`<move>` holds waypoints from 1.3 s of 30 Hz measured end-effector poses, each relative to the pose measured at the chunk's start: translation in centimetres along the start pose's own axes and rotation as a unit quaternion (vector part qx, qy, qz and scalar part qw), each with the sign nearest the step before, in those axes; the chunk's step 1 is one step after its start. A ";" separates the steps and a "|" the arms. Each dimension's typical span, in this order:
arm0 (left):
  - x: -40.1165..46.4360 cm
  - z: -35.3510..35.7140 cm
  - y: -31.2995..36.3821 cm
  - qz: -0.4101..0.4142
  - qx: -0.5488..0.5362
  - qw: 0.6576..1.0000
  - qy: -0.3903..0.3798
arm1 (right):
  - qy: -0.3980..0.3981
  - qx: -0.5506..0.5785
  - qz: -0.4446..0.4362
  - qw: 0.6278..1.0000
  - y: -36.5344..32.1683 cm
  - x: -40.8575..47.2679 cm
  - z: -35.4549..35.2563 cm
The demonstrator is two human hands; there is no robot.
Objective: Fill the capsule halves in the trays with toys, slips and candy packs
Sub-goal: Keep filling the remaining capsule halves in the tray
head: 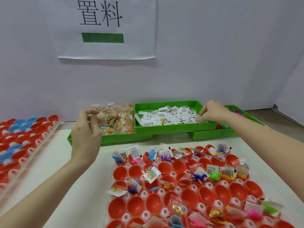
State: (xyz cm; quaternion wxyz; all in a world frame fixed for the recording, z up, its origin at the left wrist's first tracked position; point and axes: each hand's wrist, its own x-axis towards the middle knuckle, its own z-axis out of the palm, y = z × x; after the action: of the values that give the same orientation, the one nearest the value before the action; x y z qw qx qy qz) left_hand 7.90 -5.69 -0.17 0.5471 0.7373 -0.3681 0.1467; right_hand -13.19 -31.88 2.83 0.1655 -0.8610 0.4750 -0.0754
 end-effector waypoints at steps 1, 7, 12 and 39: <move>-0.2 -0.2 0.2 0.000 -0.003 1.000 -0.003 | 0.000 -0.010 0.012 1.000 -0.1 0.0 0.1; -0.9 -0.9 1.6 0.014 -0.030 0.999 0.002 | 0.046 -0.005 0.054 0.997 -0.5 -0.1 0.1; -1.7 -0.8 2.7 0.009 -0.073 0.997 -0.001 | 0.162 0.093 -0.003 0.982 -0.5 -0.8 -0.6; -16.0 -8.1 15.5 -0.197 -0.349 0.819 -0.410 | 0.037 0.266 -0.288 0.919 -4.3 -29.4 1.4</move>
State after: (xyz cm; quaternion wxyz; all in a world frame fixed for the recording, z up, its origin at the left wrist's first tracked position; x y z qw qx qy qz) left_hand -12.45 5.81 3.64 0.5832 0.5457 -0.4325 -0.4184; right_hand -25.14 -4.63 3.84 0.3417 -0.8814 0.1742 -0.2758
